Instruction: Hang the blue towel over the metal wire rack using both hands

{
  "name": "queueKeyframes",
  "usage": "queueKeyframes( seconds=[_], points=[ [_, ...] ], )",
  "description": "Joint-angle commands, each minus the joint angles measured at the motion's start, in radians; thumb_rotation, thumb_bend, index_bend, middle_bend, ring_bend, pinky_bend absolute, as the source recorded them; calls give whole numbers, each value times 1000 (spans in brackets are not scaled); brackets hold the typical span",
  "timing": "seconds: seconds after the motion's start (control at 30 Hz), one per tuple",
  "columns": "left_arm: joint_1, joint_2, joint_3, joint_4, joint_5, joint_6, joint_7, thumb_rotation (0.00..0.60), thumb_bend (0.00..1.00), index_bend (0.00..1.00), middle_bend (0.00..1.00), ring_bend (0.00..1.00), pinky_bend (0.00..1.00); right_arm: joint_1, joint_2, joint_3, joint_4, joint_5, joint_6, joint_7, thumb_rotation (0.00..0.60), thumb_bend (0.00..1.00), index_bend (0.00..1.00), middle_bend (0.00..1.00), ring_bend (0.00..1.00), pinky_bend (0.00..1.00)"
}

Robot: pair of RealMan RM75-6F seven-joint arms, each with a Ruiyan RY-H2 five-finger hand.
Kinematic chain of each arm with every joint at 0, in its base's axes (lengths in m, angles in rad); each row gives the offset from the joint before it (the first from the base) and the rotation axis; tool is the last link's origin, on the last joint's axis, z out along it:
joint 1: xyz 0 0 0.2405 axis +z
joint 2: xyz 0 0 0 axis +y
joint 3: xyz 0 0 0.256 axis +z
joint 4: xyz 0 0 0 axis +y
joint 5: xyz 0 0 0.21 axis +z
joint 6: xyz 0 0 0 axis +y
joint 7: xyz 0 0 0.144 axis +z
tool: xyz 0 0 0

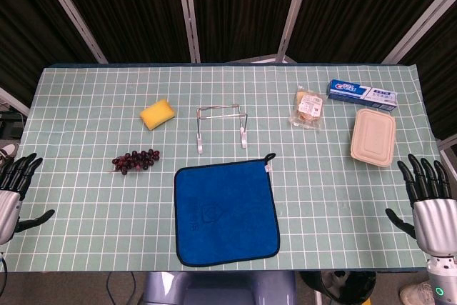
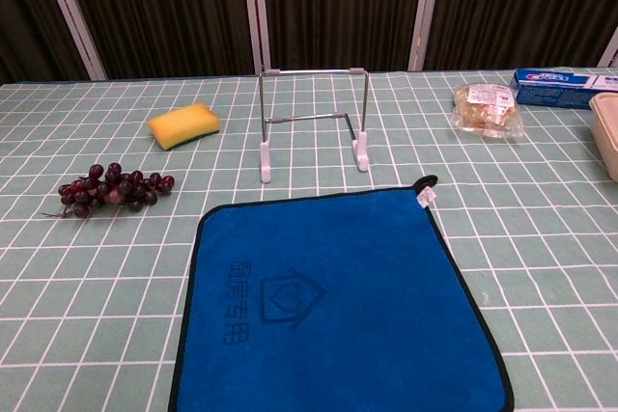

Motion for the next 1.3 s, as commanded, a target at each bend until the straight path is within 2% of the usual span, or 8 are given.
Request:
queueKeyframes(
  seconds=[0.03,0.2,0.37,0.63,0.73,0.83,1.03,1.3],
  points=[
    [-1,5,4,-14,-11,-8,21,600,0,0,0,0,0,6,1,-5,3,-6,-13,17,600,0,0,0,0,0],
    [3,13,2,-36,-20,-7,38,600,0,0,0,0,0,64,-10,-26,25,-71,-86,63,600,0,0,0,0,0],
    [4,18,-1,-66,-31,-14,76,600,0,0,0,0,0,270,-28,-67,87,-228,-314,180,600,0,0,0,0,0],
    [-4,24,-9,-88,-82,-59,108,600,0,0,0,0,0,515,-136,-56,195,-352,-477,304,600,0,19,0,0,0],
    [-3,18,-15,-84,-98,-61,117,600,0,0,0,0,0,571,-183,-71,272,-389,-487,335,600,9,48,0,0,0],
    [1,15,-17,-88,-106,-58,126,600,0,0,0,0,0,623,-233,-94,358,-429,-499,329,600,68,109,0,0,0],
    [5,15,-17,-95,-103,-51,135,600,0,0,0,0,0,670,-303,-143,501,-471,-500,289,600,172,139,0,0,0],
    [2,12,-17,-99,-98,-55,144,600,0,0,0,0,0,690,-389,-199,628,-472,-491,280,600,181,163,0,0,0]
  ],
)
